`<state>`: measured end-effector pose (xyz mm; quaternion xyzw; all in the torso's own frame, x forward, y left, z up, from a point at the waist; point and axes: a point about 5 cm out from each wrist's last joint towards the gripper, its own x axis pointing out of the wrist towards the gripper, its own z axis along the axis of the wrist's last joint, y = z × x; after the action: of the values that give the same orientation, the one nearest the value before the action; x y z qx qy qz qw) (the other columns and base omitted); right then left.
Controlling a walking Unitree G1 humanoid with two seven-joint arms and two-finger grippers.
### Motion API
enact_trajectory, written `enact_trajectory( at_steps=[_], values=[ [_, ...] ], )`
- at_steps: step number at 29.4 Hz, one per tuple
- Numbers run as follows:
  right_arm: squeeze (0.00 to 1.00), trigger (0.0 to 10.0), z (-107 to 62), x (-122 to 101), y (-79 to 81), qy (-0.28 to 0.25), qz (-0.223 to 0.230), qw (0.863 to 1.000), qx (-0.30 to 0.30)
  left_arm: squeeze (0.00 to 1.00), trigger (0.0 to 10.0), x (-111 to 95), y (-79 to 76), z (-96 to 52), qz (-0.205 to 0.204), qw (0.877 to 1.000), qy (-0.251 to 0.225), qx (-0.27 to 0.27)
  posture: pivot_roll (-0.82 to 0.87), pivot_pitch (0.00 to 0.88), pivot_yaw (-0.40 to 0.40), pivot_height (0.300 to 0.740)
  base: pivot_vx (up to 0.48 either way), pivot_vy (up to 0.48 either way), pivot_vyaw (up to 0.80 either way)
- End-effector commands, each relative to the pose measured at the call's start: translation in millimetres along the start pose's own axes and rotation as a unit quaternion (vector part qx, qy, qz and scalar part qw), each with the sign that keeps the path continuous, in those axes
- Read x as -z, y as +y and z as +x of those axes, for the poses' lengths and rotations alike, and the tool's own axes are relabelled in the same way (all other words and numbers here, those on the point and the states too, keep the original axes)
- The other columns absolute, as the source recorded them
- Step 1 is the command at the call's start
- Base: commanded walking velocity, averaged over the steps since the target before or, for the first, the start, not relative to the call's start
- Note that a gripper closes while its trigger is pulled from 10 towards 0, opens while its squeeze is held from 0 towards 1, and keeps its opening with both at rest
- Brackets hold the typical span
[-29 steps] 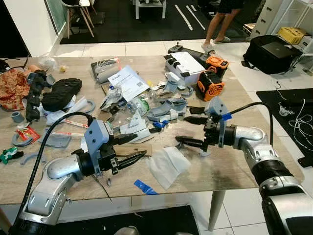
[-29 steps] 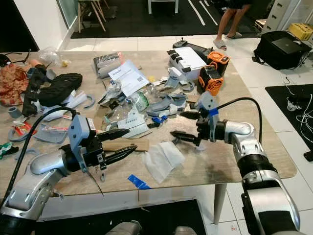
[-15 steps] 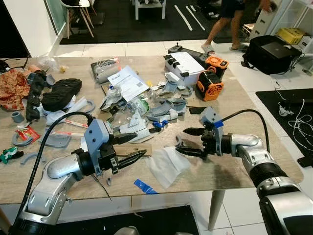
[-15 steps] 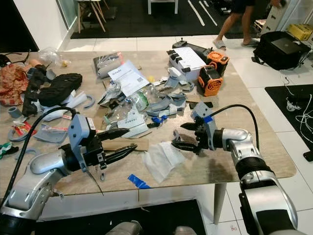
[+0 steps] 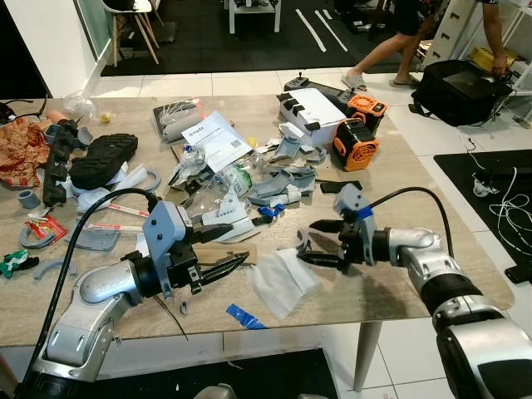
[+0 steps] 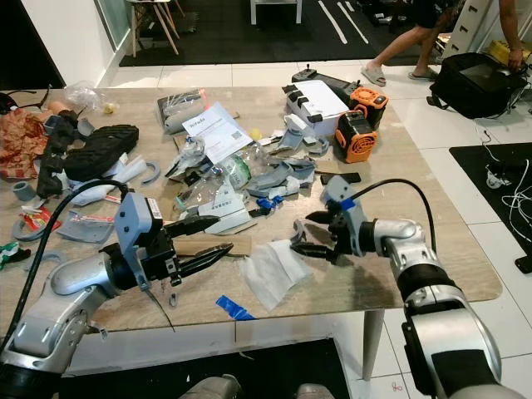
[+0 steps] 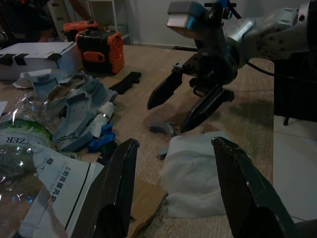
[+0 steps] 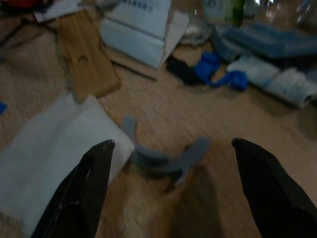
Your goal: Picking trash to rubbish bin
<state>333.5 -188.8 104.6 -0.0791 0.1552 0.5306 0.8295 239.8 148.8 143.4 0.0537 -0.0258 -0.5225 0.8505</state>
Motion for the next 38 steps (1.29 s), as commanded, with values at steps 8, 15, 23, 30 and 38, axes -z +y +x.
enact_trajectory(
  at_steps=[8,15,23,30,38],
  values=[
    [0.0,10.0,3.0,-49.3,27.4,0.012,-0.054,0.987,-0.154,0.0,10.0,-2.7,-3.2,5.3,0.004,1.0,-0.008,0.01,0.0,0.0,-0.028,0.74,0.0,0.0,0.0],
    [0.0,10.0,-0.8,-47.1,37.5,0.127,-0.009,0.986,-0.107,0.0,10.0,-3.0,-6.0,3.9,0.003,1.0,-0.003,0.019,-0.01,0.0,-0.037,0.74,0.0,0.0,0.0],
    [0.0,10.0,-4.5,-45.9,44.9,0.177,0.013,0.982,-0.068,0.0,10.0,-5.7,-9.1,6.6,0.004,1.0,-0.008,0.023,-0.02,0.0,-0.053,0.74,0.0,0.0,0.0],
    [0.0,10.0,-2.1,-49.3,50.6,0.195,0.044,0.979,-0.047,0.0,10.0,-14.7,-16.5,6.6,0.017,0.999,-0.011,0.035,-0.02,0.0,-0.079,0.74,0.0,0.0,0.0],
    [0.0,10.0,-4.2,-50.2,73.0,0.209,0.088,0.972,-0.055,0.0,10.0,-40.4,-23.0,1.6,0.036,0.998,-0.021,0.046,-0.02,0.0,-0.086,0.74,0.0,0.0,0.0]
  ],
)
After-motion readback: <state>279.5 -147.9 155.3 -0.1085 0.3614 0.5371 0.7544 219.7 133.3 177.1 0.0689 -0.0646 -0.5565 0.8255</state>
